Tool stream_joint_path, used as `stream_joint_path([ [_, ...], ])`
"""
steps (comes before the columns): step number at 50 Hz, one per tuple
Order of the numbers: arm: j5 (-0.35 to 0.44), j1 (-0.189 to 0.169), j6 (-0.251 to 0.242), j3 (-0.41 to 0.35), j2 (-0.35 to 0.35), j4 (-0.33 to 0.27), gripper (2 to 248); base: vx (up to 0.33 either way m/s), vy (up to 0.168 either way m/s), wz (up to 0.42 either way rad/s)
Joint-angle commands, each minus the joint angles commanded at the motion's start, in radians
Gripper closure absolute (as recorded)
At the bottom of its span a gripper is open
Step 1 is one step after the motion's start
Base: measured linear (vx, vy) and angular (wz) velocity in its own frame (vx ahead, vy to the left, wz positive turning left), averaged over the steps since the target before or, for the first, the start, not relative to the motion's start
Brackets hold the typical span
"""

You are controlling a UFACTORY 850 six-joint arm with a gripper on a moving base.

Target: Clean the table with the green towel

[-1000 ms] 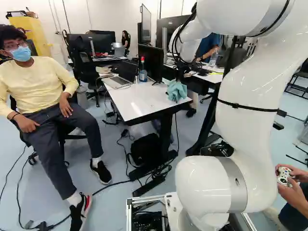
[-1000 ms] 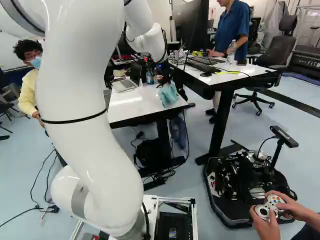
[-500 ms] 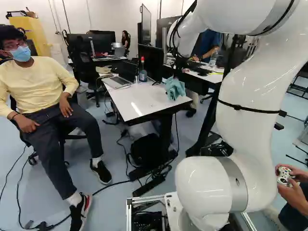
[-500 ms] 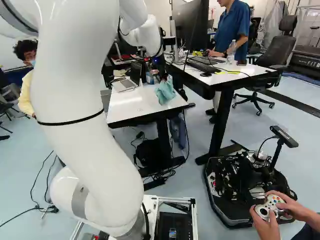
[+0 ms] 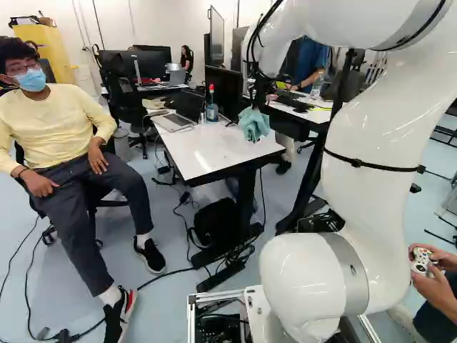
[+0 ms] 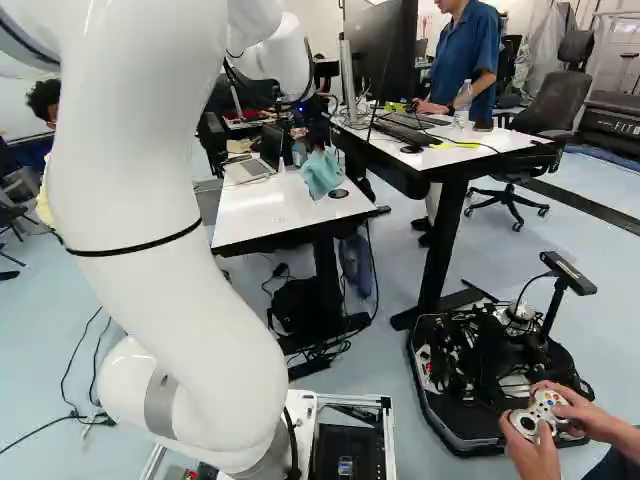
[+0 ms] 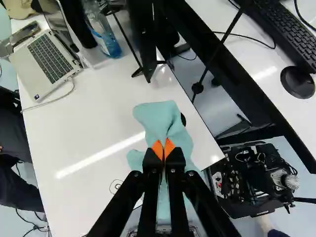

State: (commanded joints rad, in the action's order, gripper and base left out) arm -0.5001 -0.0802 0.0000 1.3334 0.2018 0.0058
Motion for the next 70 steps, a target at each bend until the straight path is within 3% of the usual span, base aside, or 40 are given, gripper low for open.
stream_joint_path([
  [35, 0.000, 0.070, 0.000, -0.003, -0.022, 0.000, 224, 0.000, 0.000, 0.000],
  [70, 0.000, 0.159, 0.000, -0.073, -0.087, 0.000, 224, 0.000, 0.000, 0.000],
])
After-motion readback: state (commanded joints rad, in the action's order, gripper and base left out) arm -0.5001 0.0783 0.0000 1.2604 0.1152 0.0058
